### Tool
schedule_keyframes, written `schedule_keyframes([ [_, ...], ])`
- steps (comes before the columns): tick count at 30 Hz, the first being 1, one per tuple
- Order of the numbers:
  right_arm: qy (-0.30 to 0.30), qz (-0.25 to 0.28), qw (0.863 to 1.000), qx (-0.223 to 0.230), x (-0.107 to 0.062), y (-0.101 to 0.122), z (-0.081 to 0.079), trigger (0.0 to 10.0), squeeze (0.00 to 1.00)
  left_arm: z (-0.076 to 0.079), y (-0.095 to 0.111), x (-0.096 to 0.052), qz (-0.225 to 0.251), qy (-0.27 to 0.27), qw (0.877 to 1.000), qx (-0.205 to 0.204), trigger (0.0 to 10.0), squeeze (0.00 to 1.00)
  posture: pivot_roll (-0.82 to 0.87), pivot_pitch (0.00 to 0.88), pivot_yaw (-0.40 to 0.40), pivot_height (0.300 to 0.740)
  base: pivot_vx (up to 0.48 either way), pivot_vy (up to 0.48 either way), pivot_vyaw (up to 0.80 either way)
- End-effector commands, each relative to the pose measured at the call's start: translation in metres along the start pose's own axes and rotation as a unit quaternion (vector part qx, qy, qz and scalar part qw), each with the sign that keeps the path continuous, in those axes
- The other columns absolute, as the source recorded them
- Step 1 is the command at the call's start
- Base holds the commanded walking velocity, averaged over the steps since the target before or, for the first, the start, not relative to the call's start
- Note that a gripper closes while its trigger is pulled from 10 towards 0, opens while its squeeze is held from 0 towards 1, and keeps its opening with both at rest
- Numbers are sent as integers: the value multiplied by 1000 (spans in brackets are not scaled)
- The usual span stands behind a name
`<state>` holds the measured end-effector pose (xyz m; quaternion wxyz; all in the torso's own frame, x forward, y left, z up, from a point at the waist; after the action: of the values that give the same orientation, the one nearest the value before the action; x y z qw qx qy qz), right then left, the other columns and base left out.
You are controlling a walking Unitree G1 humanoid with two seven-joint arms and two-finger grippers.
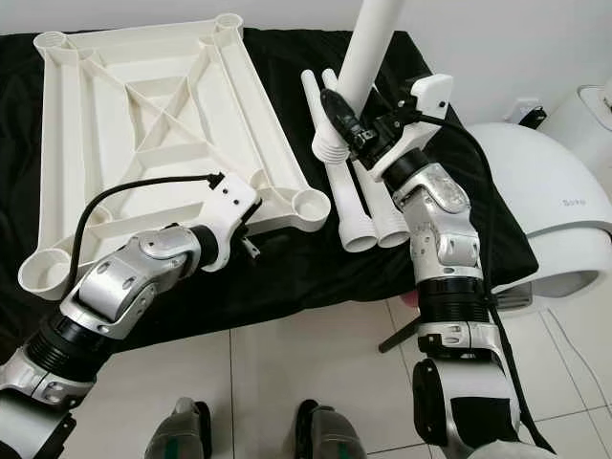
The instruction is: Building children table
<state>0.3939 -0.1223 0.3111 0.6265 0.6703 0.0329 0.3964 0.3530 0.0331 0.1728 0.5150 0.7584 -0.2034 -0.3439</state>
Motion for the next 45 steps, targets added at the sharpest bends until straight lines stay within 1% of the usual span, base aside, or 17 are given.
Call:
schedule_keyframes([
  [1, -8, 13, 1000, -9, -4, 8, 6, 10000, 0, 10, -2, 1, -5, -41, 999, 16, 10000, 0, 79, 188, -47, 740, 0, 0, 0],
  [6, -18, 17, 1000, -15, -9, 12, 12, 10000, 0, 9, -2, 6, -6, -44, 998, 36, 10000, 0, 73, 191, -45, 740, 0, 0, 0],
  [9, -12, 12, 1000, -17, -10, 10, 10, 10000, 0, 10, -1, 9, -2, -49, 998, 43, 10000, 0, 71, 192, -45, 740, 0, 0, 0],
  [11, -6, 10, 1000, -16, -11, 8, 8, 10000, 0, 12, -1, 11, 0, -53, 998, 44, 9608, 0, 71, 192, -45, 740, 0, 0, 0],
  [12, -2, 6, 1000, -16, -12, 7, 7, 10000, 0, 14, -1, 12, 1, -58, 997, 47, 8784, 0, 69, 195, -43, 740, 0, 0, 0],
  [14, 1, 2, 1000, -18, -14, 5, 6, 10000, 0, 18, 0, 14, 4, -68, 996, 49, 549, 0, 64, 196, -41, 740, 0, 0, 0],
  [15, 3, -1, 1000, -20, -15, 4, 6, 10000, 0, 19, 0, 14, 7, -73, 996, 50, 0, 0, 61, 197, -38, 740, 0, 0, 0],
  [24, 4, -8, 1000, -27, -20, 5, 7, 10000, 0, 27, 3, 15, 12, -100, 993, 58, 0, 0, 51, 202, -32, 740, 0, 0, 0],
  [25, 6, -10, 1000, -27, -21, 4, 7, 10000, 0, 28, 2, 15, 11, -104, 993, 63, 1882, 0, 50, 203, -32, 740, 0, 0, 0],
  [29, 15, -15, 999, -25, -24, 3, 6, 10000, 0, 29, -1, 14, 6, -114, 991, 73, 1608, 0, 50, 203, -32, 740, 0, 0, 0],
  [30, 20, -16, 999, -22, -25, 3, 4, 10000, 0, 28, -3, 13, 3, -116, 990, 75, 3020, 0, 51, 202, -32, 740, 0, 0, 0],
  [31, 29, -20, 999, -20, -27, 1, 2, 10000, 0, 29, -7, 11, 0, -121, 989, 79, 314, 0, 50, 202, -31, 740, 0, 0, 0],
  [33, 35, -23, 999, -19, -28, 1, 1, 10000, 0, 29, -9, 10, -2, -125, 989, 83, 314, 0, 50, 202, -31, 740, 0, 0, 0],
  [34, 43, -29, 999, -17, -31, -2, -1, 10000, 0, 28, -14, 7, -9, -129, 988, 87, 10000, 0, 51, 201, -33, 740, 0, 0, 0],
  [38, 48, -37, 998, -15, -34, -6, -3, 10000, 0, 21, -23, 3, -26, -126, 987, 95, 10000, 0, 52, 199, -34, 740, 0, 0, 0],
  [40, 50, -40, 998, -13, -35, -9, -4, 10000, 0, 9, -27, 1, -35, -111, 988, 99, 10000, 0, 53, 198, -35, 740, 0, 0, 0],
  [45, 55, -37, 998, -9, -34, -8, -8, 10000, 0, 2, -33, -3, -44, -109, 987, 108, 10000, 0, 52, 195, -33, 740, 0, 0, 0],
])
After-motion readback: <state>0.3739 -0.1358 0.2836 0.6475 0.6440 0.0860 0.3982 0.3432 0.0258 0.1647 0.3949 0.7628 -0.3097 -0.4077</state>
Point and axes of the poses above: a point about 5 cm out from each wrist's last joint towards the gripper, its own x axis pointing out of the wrist towards the gripper, its own y axis along the axis of the wrist's last joint, z = x × y, the point moved 6 cm from there along x, pointing out of the wrist towards the gripper, and after that the axes turned 1 degree about -x, right-handed, at the moved point
